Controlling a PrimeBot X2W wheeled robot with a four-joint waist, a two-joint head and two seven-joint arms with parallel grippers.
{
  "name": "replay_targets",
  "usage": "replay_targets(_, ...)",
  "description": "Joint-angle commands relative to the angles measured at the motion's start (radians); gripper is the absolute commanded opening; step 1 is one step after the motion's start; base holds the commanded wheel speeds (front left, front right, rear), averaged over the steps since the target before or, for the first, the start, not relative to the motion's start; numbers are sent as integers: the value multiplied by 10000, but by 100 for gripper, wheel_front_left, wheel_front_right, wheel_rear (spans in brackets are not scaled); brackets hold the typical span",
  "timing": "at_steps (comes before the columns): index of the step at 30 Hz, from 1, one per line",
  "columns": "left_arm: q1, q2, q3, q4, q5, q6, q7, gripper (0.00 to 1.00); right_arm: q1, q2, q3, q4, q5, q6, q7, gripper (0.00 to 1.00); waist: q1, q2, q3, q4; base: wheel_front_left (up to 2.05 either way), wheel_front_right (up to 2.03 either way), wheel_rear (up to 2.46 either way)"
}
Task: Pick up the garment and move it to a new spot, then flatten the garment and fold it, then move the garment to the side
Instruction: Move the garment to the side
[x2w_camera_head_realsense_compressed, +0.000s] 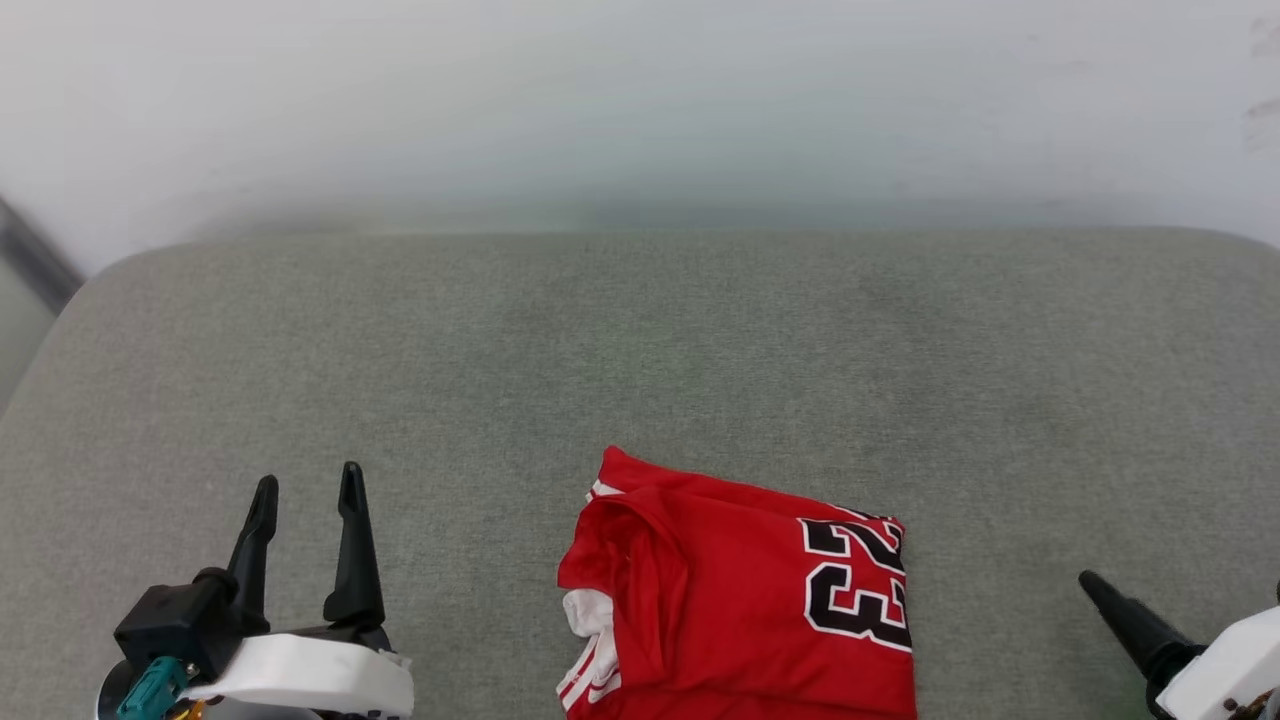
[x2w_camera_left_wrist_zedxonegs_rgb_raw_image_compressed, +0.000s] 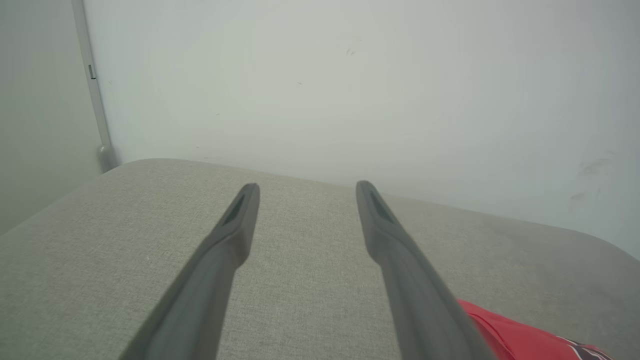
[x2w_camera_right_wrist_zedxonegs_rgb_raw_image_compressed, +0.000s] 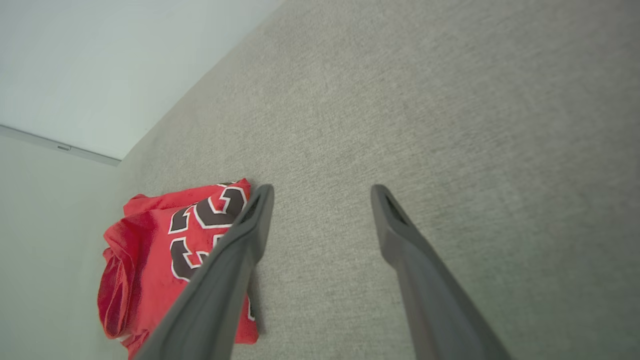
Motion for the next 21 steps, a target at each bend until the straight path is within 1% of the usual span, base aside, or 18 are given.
replay_targets(1,-137,-86,-32,-13,63,-48,-34,100,-218,2,42,117,284,0,153,100,0,0,249,253,0,0,0)
replay_targets(4,-381,-218,-55,26,178,-165,-58,100,-411,61,330,792,942,0,861,100,0,0,524,495,0,0,0)
replay_targets(9,-772,-495,-44,139,335,-398,-80,100,-892,395,1138,1395,1931,0,1464,100,0,0,925,841,0,0,0)
replay_targets(14,-1004,-640,35,269,435,-560,-90,100,-1289,426,1920,1852,2524,-5,1673,100,0,0,1252,1014,0,0,0)
replay_targets(17,-1071,-703,102,347,504,-668,-93,100,-1473,331,2332,2087,2733,-8,1739,100,0,0,1393,1076,0,0,0)
replay_targets(18,-1074,-723,121,390,522,-718,-94,100,-1519,273,2456,2140,2726,-9,1681,70,0,0,1398,1097,0,0,0)
replay_targets(19,-1091,-748,141,426,554,-734,-95,100,-1575,226,2593,2182,2735,-11,1647,20,0,0,1390,1113,0,0,0)
replay_targets(20,-1090,-771,161,461,579,-769,-95,100,-1602,201,2690,2206,2809,-11,1595,0,0,0,1360,1122,0,0,0)
replay_targets(21,-1062,-797,183,496,576,-800,-95,100,-1622,153,2779,2167,2834,-9,1526,0,0,0,1310,1124,0,0,0)
